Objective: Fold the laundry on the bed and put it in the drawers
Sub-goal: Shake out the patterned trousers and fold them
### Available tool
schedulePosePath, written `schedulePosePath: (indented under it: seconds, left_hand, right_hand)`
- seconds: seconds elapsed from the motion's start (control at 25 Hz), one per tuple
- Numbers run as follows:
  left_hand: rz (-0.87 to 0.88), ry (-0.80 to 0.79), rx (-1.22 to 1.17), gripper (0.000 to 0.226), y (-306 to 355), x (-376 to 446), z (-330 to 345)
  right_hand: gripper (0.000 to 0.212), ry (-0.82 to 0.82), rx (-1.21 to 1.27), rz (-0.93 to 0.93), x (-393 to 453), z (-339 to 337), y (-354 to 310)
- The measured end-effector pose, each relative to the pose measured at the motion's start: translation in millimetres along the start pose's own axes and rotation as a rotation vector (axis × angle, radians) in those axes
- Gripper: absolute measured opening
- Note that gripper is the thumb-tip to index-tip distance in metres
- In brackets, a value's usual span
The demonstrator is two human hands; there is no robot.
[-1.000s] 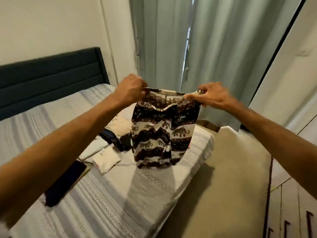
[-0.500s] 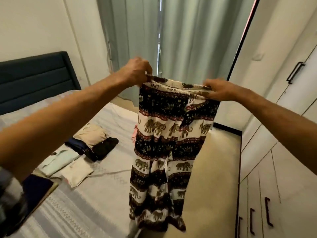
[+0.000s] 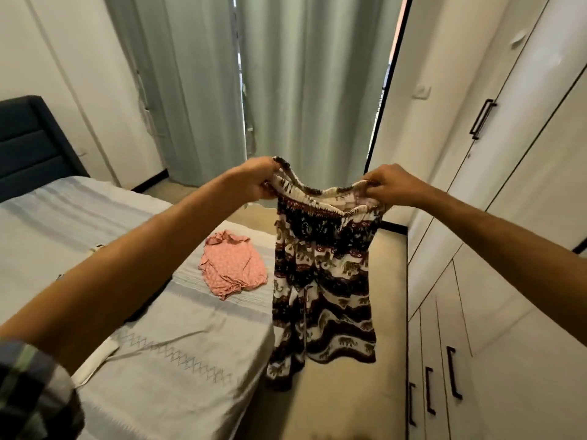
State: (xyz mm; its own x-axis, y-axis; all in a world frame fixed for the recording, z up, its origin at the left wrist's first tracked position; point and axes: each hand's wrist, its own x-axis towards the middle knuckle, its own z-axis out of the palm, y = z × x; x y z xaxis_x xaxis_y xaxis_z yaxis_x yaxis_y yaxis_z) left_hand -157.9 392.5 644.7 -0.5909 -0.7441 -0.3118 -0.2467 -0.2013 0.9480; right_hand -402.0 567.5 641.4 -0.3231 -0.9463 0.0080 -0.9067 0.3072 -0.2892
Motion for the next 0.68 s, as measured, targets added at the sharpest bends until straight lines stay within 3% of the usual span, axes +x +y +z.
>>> schedulePosePath:
  seconds: [0.08, 0.16, 0.24, 0.36, 0.48, 0.56, 0.68]
  left_hand:
    - [0.227, 0.154, 0.478, 0.007, -2.1, 13.6, -9.7]
    - [0.503, 0.186, 1.090, 0.009, -1.5, 24.4, -19.6]
    - [0.613, 0.156, 1.362, 0.011, -0.3, 29.4, -16.8]
    - [0.500, 0.282, 1.453, 0.009, 5.5, 26.9, -6.2]
    - [0.283, 0.275, 1.408, 0.006, 12.7, 26.3, -15.1]
    - [0.141, 0.202, 1.228, 0.010, 15.9, 27.3, -20.6]
    - [0.004, -0.047, 1.031, 0.020, 17.6, 21.1, -15.6]
  right_hand:
    - [0.013, -0.062, 0.000, 0.189, 1.6, -12.9, 23.8]
    - [0.017, -0.204, -0.130, 0.309, -0.5, -25.4, 45.9]
    - [0.019, -0.296, -0.299, 0.377, -4.4, -32.8, 57.1]
    - [0.013, -0.322, -0.365, 0.463, -0.9, -34.2, 65.3]
    - [0.019, -0.256, -0.331, 0.523, 2.2, -43.9, 79.0]
    - [0.027, -0.309, -0.108, 0.608, 2.0, -53.8, 91.7]
    - [0.026, -0.340, 0.564, 0.674, 6.8, -61.1, 99.6]
